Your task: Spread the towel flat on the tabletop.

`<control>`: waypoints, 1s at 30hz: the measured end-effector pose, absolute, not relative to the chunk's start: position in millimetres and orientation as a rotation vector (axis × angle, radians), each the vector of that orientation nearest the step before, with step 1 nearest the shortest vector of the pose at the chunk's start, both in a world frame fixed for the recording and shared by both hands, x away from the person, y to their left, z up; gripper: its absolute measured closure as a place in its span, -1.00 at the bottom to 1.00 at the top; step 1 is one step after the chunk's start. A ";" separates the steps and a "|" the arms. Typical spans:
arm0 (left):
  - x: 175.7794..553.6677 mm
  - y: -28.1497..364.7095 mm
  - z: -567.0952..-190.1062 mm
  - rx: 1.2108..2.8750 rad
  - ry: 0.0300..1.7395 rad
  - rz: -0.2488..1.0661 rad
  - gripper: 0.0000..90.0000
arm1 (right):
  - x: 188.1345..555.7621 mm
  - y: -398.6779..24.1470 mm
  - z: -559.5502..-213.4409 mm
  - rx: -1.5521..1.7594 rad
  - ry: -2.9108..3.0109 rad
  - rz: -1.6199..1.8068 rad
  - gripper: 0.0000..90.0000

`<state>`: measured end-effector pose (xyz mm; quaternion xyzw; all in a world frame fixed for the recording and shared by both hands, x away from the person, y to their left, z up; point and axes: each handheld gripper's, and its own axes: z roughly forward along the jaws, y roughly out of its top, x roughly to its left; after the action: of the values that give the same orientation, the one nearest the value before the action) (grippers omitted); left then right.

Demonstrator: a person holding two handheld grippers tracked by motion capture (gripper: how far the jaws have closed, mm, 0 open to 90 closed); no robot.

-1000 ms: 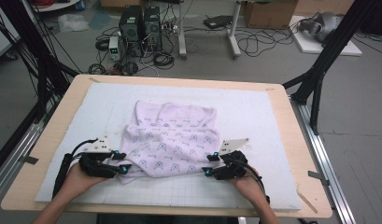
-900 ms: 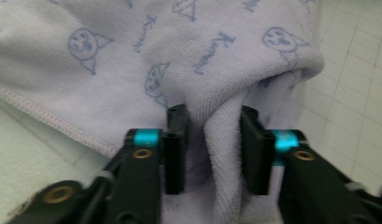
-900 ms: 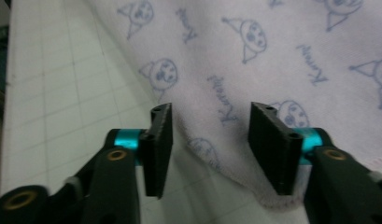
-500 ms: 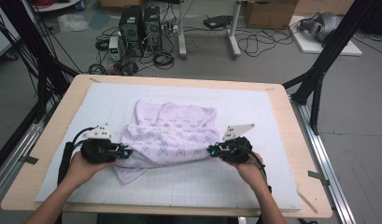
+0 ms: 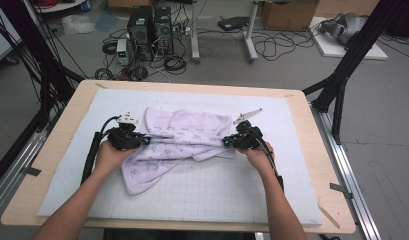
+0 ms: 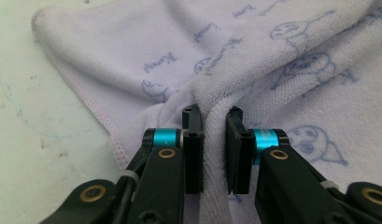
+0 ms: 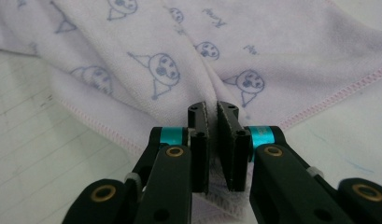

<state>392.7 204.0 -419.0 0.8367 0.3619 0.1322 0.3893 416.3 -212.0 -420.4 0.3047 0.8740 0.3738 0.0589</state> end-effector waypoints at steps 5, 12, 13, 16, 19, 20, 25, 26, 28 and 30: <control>381.5 218.4 -402.1 2.072 0.935 0.357 0.36 | 404.9 -219.8 -405.4 0.899 2.575 1.172 0.53; 358.4 224.5 -381.9 2.058 0.874 0.382 0.07 | 373.0 -218.3 -382.2 0.793 2.519 1.263 0.37; 354.2 223.5 -381.4 2.067 0.856 0.386 0.07 | 367.9 -214.2 -382.3 0.766 2.525 1.266 0.36; 341.2 220.7 -384.5 2.076 0.822 0.393 0.03 | 355.2 -199.7 -389.4 0.700 2.577 1.241 0.32; 332.2 220.8 -395.9 2.098 0.806 0.371 0.04 | 350.6 -186.5 -400.6 0.688 2.659 1.190 0.25; 330.3 221.5 -401.0 2.107 0.807 0.369 0.05 | 349.8 -182.7 -403.4 0.685 2.678 1.174 0.23; 327.5 230.6 -426.7 2.134 0.805 0.294 0.39 | 350.8 -167.6 -412.5 0.671 2.695 1.163 0.22; 327.5 230.6 -430.6 2.140 0.809 0.288 0.45 | 351.3 -164.7 -414.9 0.673 2.697 1.147 0.23; 328.6 228.4 -435.4 2.160 0.813 0.289 0.44 | 352.9 -159.5 -420.4 0.685 2.710 1.137 0.24; 329.7 224.9 -437.4 2.172 0.810 0.301 0.42 | 353.9 -154.6 -425.9 0.699 2.719 1.128 0.24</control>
<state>329.7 224.9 -437.4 0.8551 0.3189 0.1185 0.3912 353.9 -154.6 -425.9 0.2306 0.8971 0.3723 0.0582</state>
